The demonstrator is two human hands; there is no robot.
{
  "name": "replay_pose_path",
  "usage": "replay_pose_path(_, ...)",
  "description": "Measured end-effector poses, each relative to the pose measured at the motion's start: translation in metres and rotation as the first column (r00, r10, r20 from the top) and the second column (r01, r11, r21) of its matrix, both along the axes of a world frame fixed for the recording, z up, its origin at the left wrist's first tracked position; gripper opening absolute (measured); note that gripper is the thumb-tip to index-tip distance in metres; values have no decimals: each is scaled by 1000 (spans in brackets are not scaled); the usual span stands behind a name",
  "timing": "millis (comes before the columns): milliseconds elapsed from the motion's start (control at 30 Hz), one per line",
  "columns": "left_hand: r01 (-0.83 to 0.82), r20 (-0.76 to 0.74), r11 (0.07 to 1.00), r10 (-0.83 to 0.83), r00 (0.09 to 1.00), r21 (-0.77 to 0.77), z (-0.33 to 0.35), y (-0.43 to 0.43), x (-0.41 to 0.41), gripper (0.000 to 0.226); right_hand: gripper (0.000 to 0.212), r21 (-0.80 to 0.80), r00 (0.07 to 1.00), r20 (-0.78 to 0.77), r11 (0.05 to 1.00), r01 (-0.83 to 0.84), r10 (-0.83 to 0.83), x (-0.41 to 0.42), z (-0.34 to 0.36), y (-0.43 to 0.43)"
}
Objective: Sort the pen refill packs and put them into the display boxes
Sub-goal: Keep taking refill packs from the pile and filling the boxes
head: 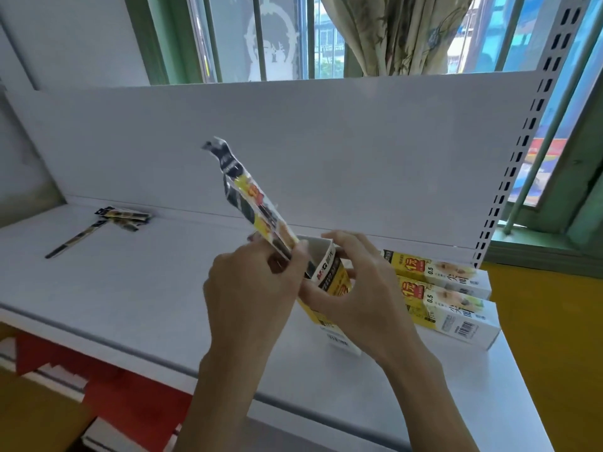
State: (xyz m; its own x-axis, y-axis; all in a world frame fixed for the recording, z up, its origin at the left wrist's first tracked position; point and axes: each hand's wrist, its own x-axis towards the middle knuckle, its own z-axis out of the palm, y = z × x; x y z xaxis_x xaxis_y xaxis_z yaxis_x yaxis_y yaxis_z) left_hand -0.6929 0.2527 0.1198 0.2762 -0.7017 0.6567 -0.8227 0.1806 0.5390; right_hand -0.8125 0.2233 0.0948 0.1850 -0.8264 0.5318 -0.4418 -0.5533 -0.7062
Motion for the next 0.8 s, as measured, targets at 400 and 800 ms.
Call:
replay_pose_path(400, -69, -180, 994, 53, 982, -81, -8, -10, 38, 20, 71, 25, 994, -88, 998, -62, 64, 8, -4, 4)
replay_pose_path(800, 286, -297, 910, -196, 935, 300, -90, -39, -5, 11, 73, 256, 843, -536, 942, 218, -49, -51, -31, -18)
